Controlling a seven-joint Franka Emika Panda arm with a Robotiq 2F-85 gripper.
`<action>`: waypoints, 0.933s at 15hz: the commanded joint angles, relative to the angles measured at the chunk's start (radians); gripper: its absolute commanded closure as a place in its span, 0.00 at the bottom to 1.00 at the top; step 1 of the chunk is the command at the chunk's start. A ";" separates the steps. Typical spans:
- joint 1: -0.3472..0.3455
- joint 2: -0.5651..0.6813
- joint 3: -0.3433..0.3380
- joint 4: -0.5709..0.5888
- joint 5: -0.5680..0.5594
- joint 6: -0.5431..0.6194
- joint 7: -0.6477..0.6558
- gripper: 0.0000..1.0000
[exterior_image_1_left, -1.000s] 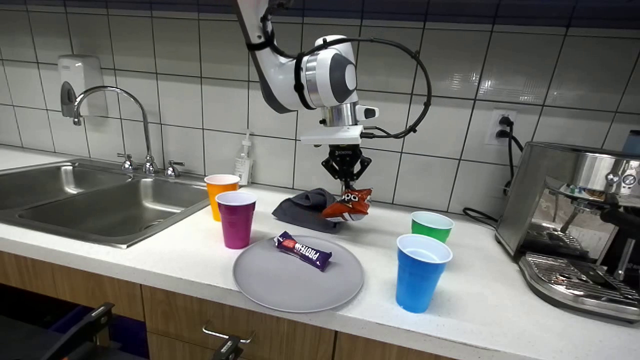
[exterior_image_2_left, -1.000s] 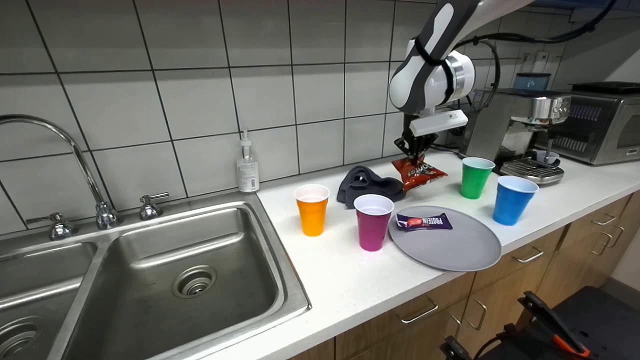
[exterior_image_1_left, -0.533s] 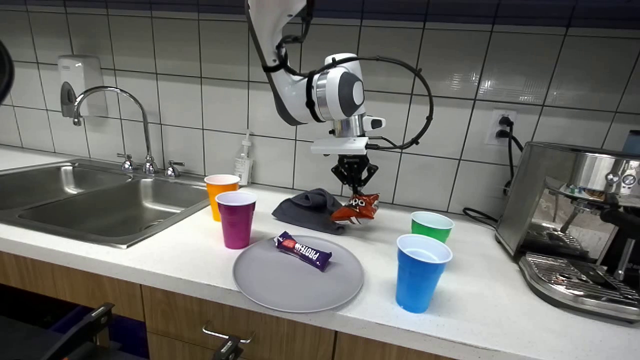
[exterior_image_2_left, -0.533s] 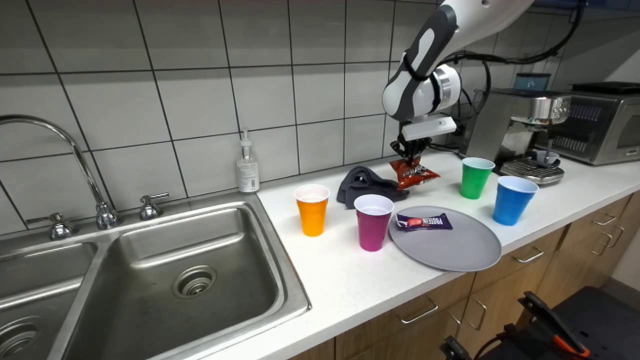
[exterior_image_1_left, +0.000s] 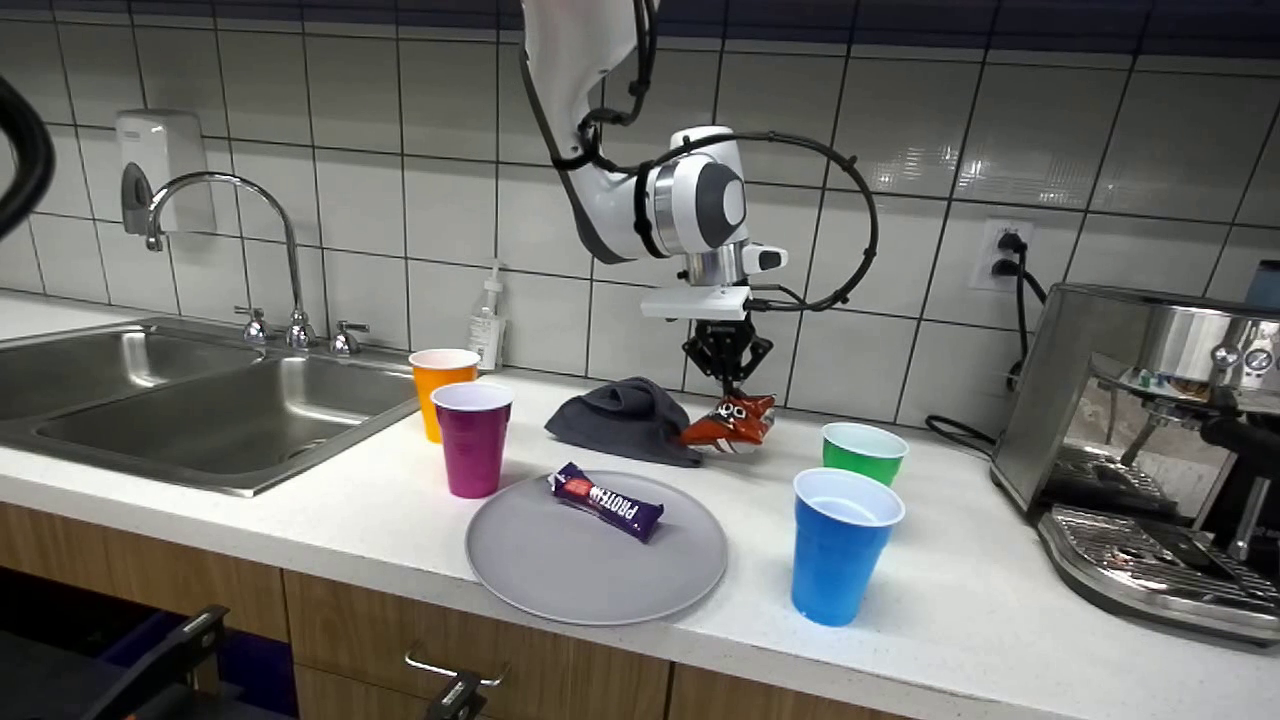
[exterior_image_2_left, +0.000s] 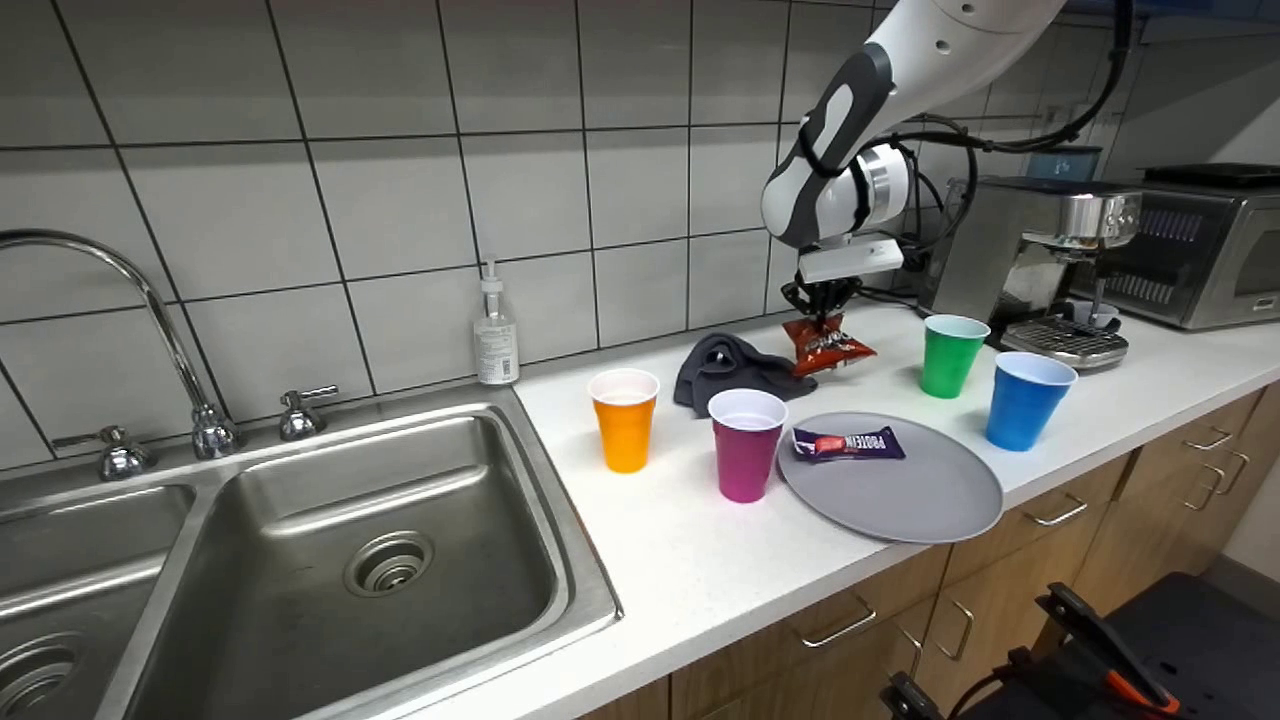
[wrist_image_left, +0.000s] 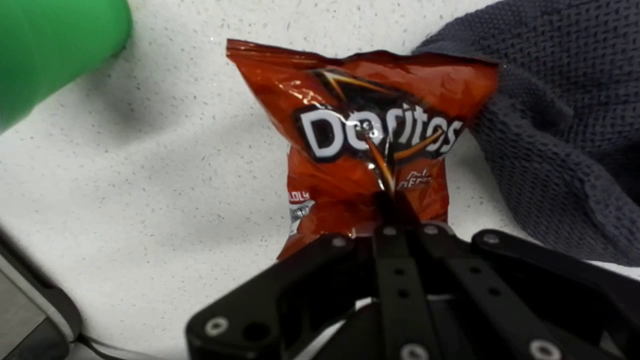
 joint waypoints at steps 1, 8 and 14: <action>-0.017 0.052 -0.002 0.103 0.024 -0.065 0.032 1.00; -0.034 0.104 -0.012 0.181 0.035 -0.113 0.052 1.00; -0.037 0.101 -0.001 0.180 0.036 -0.111 0.038 0.45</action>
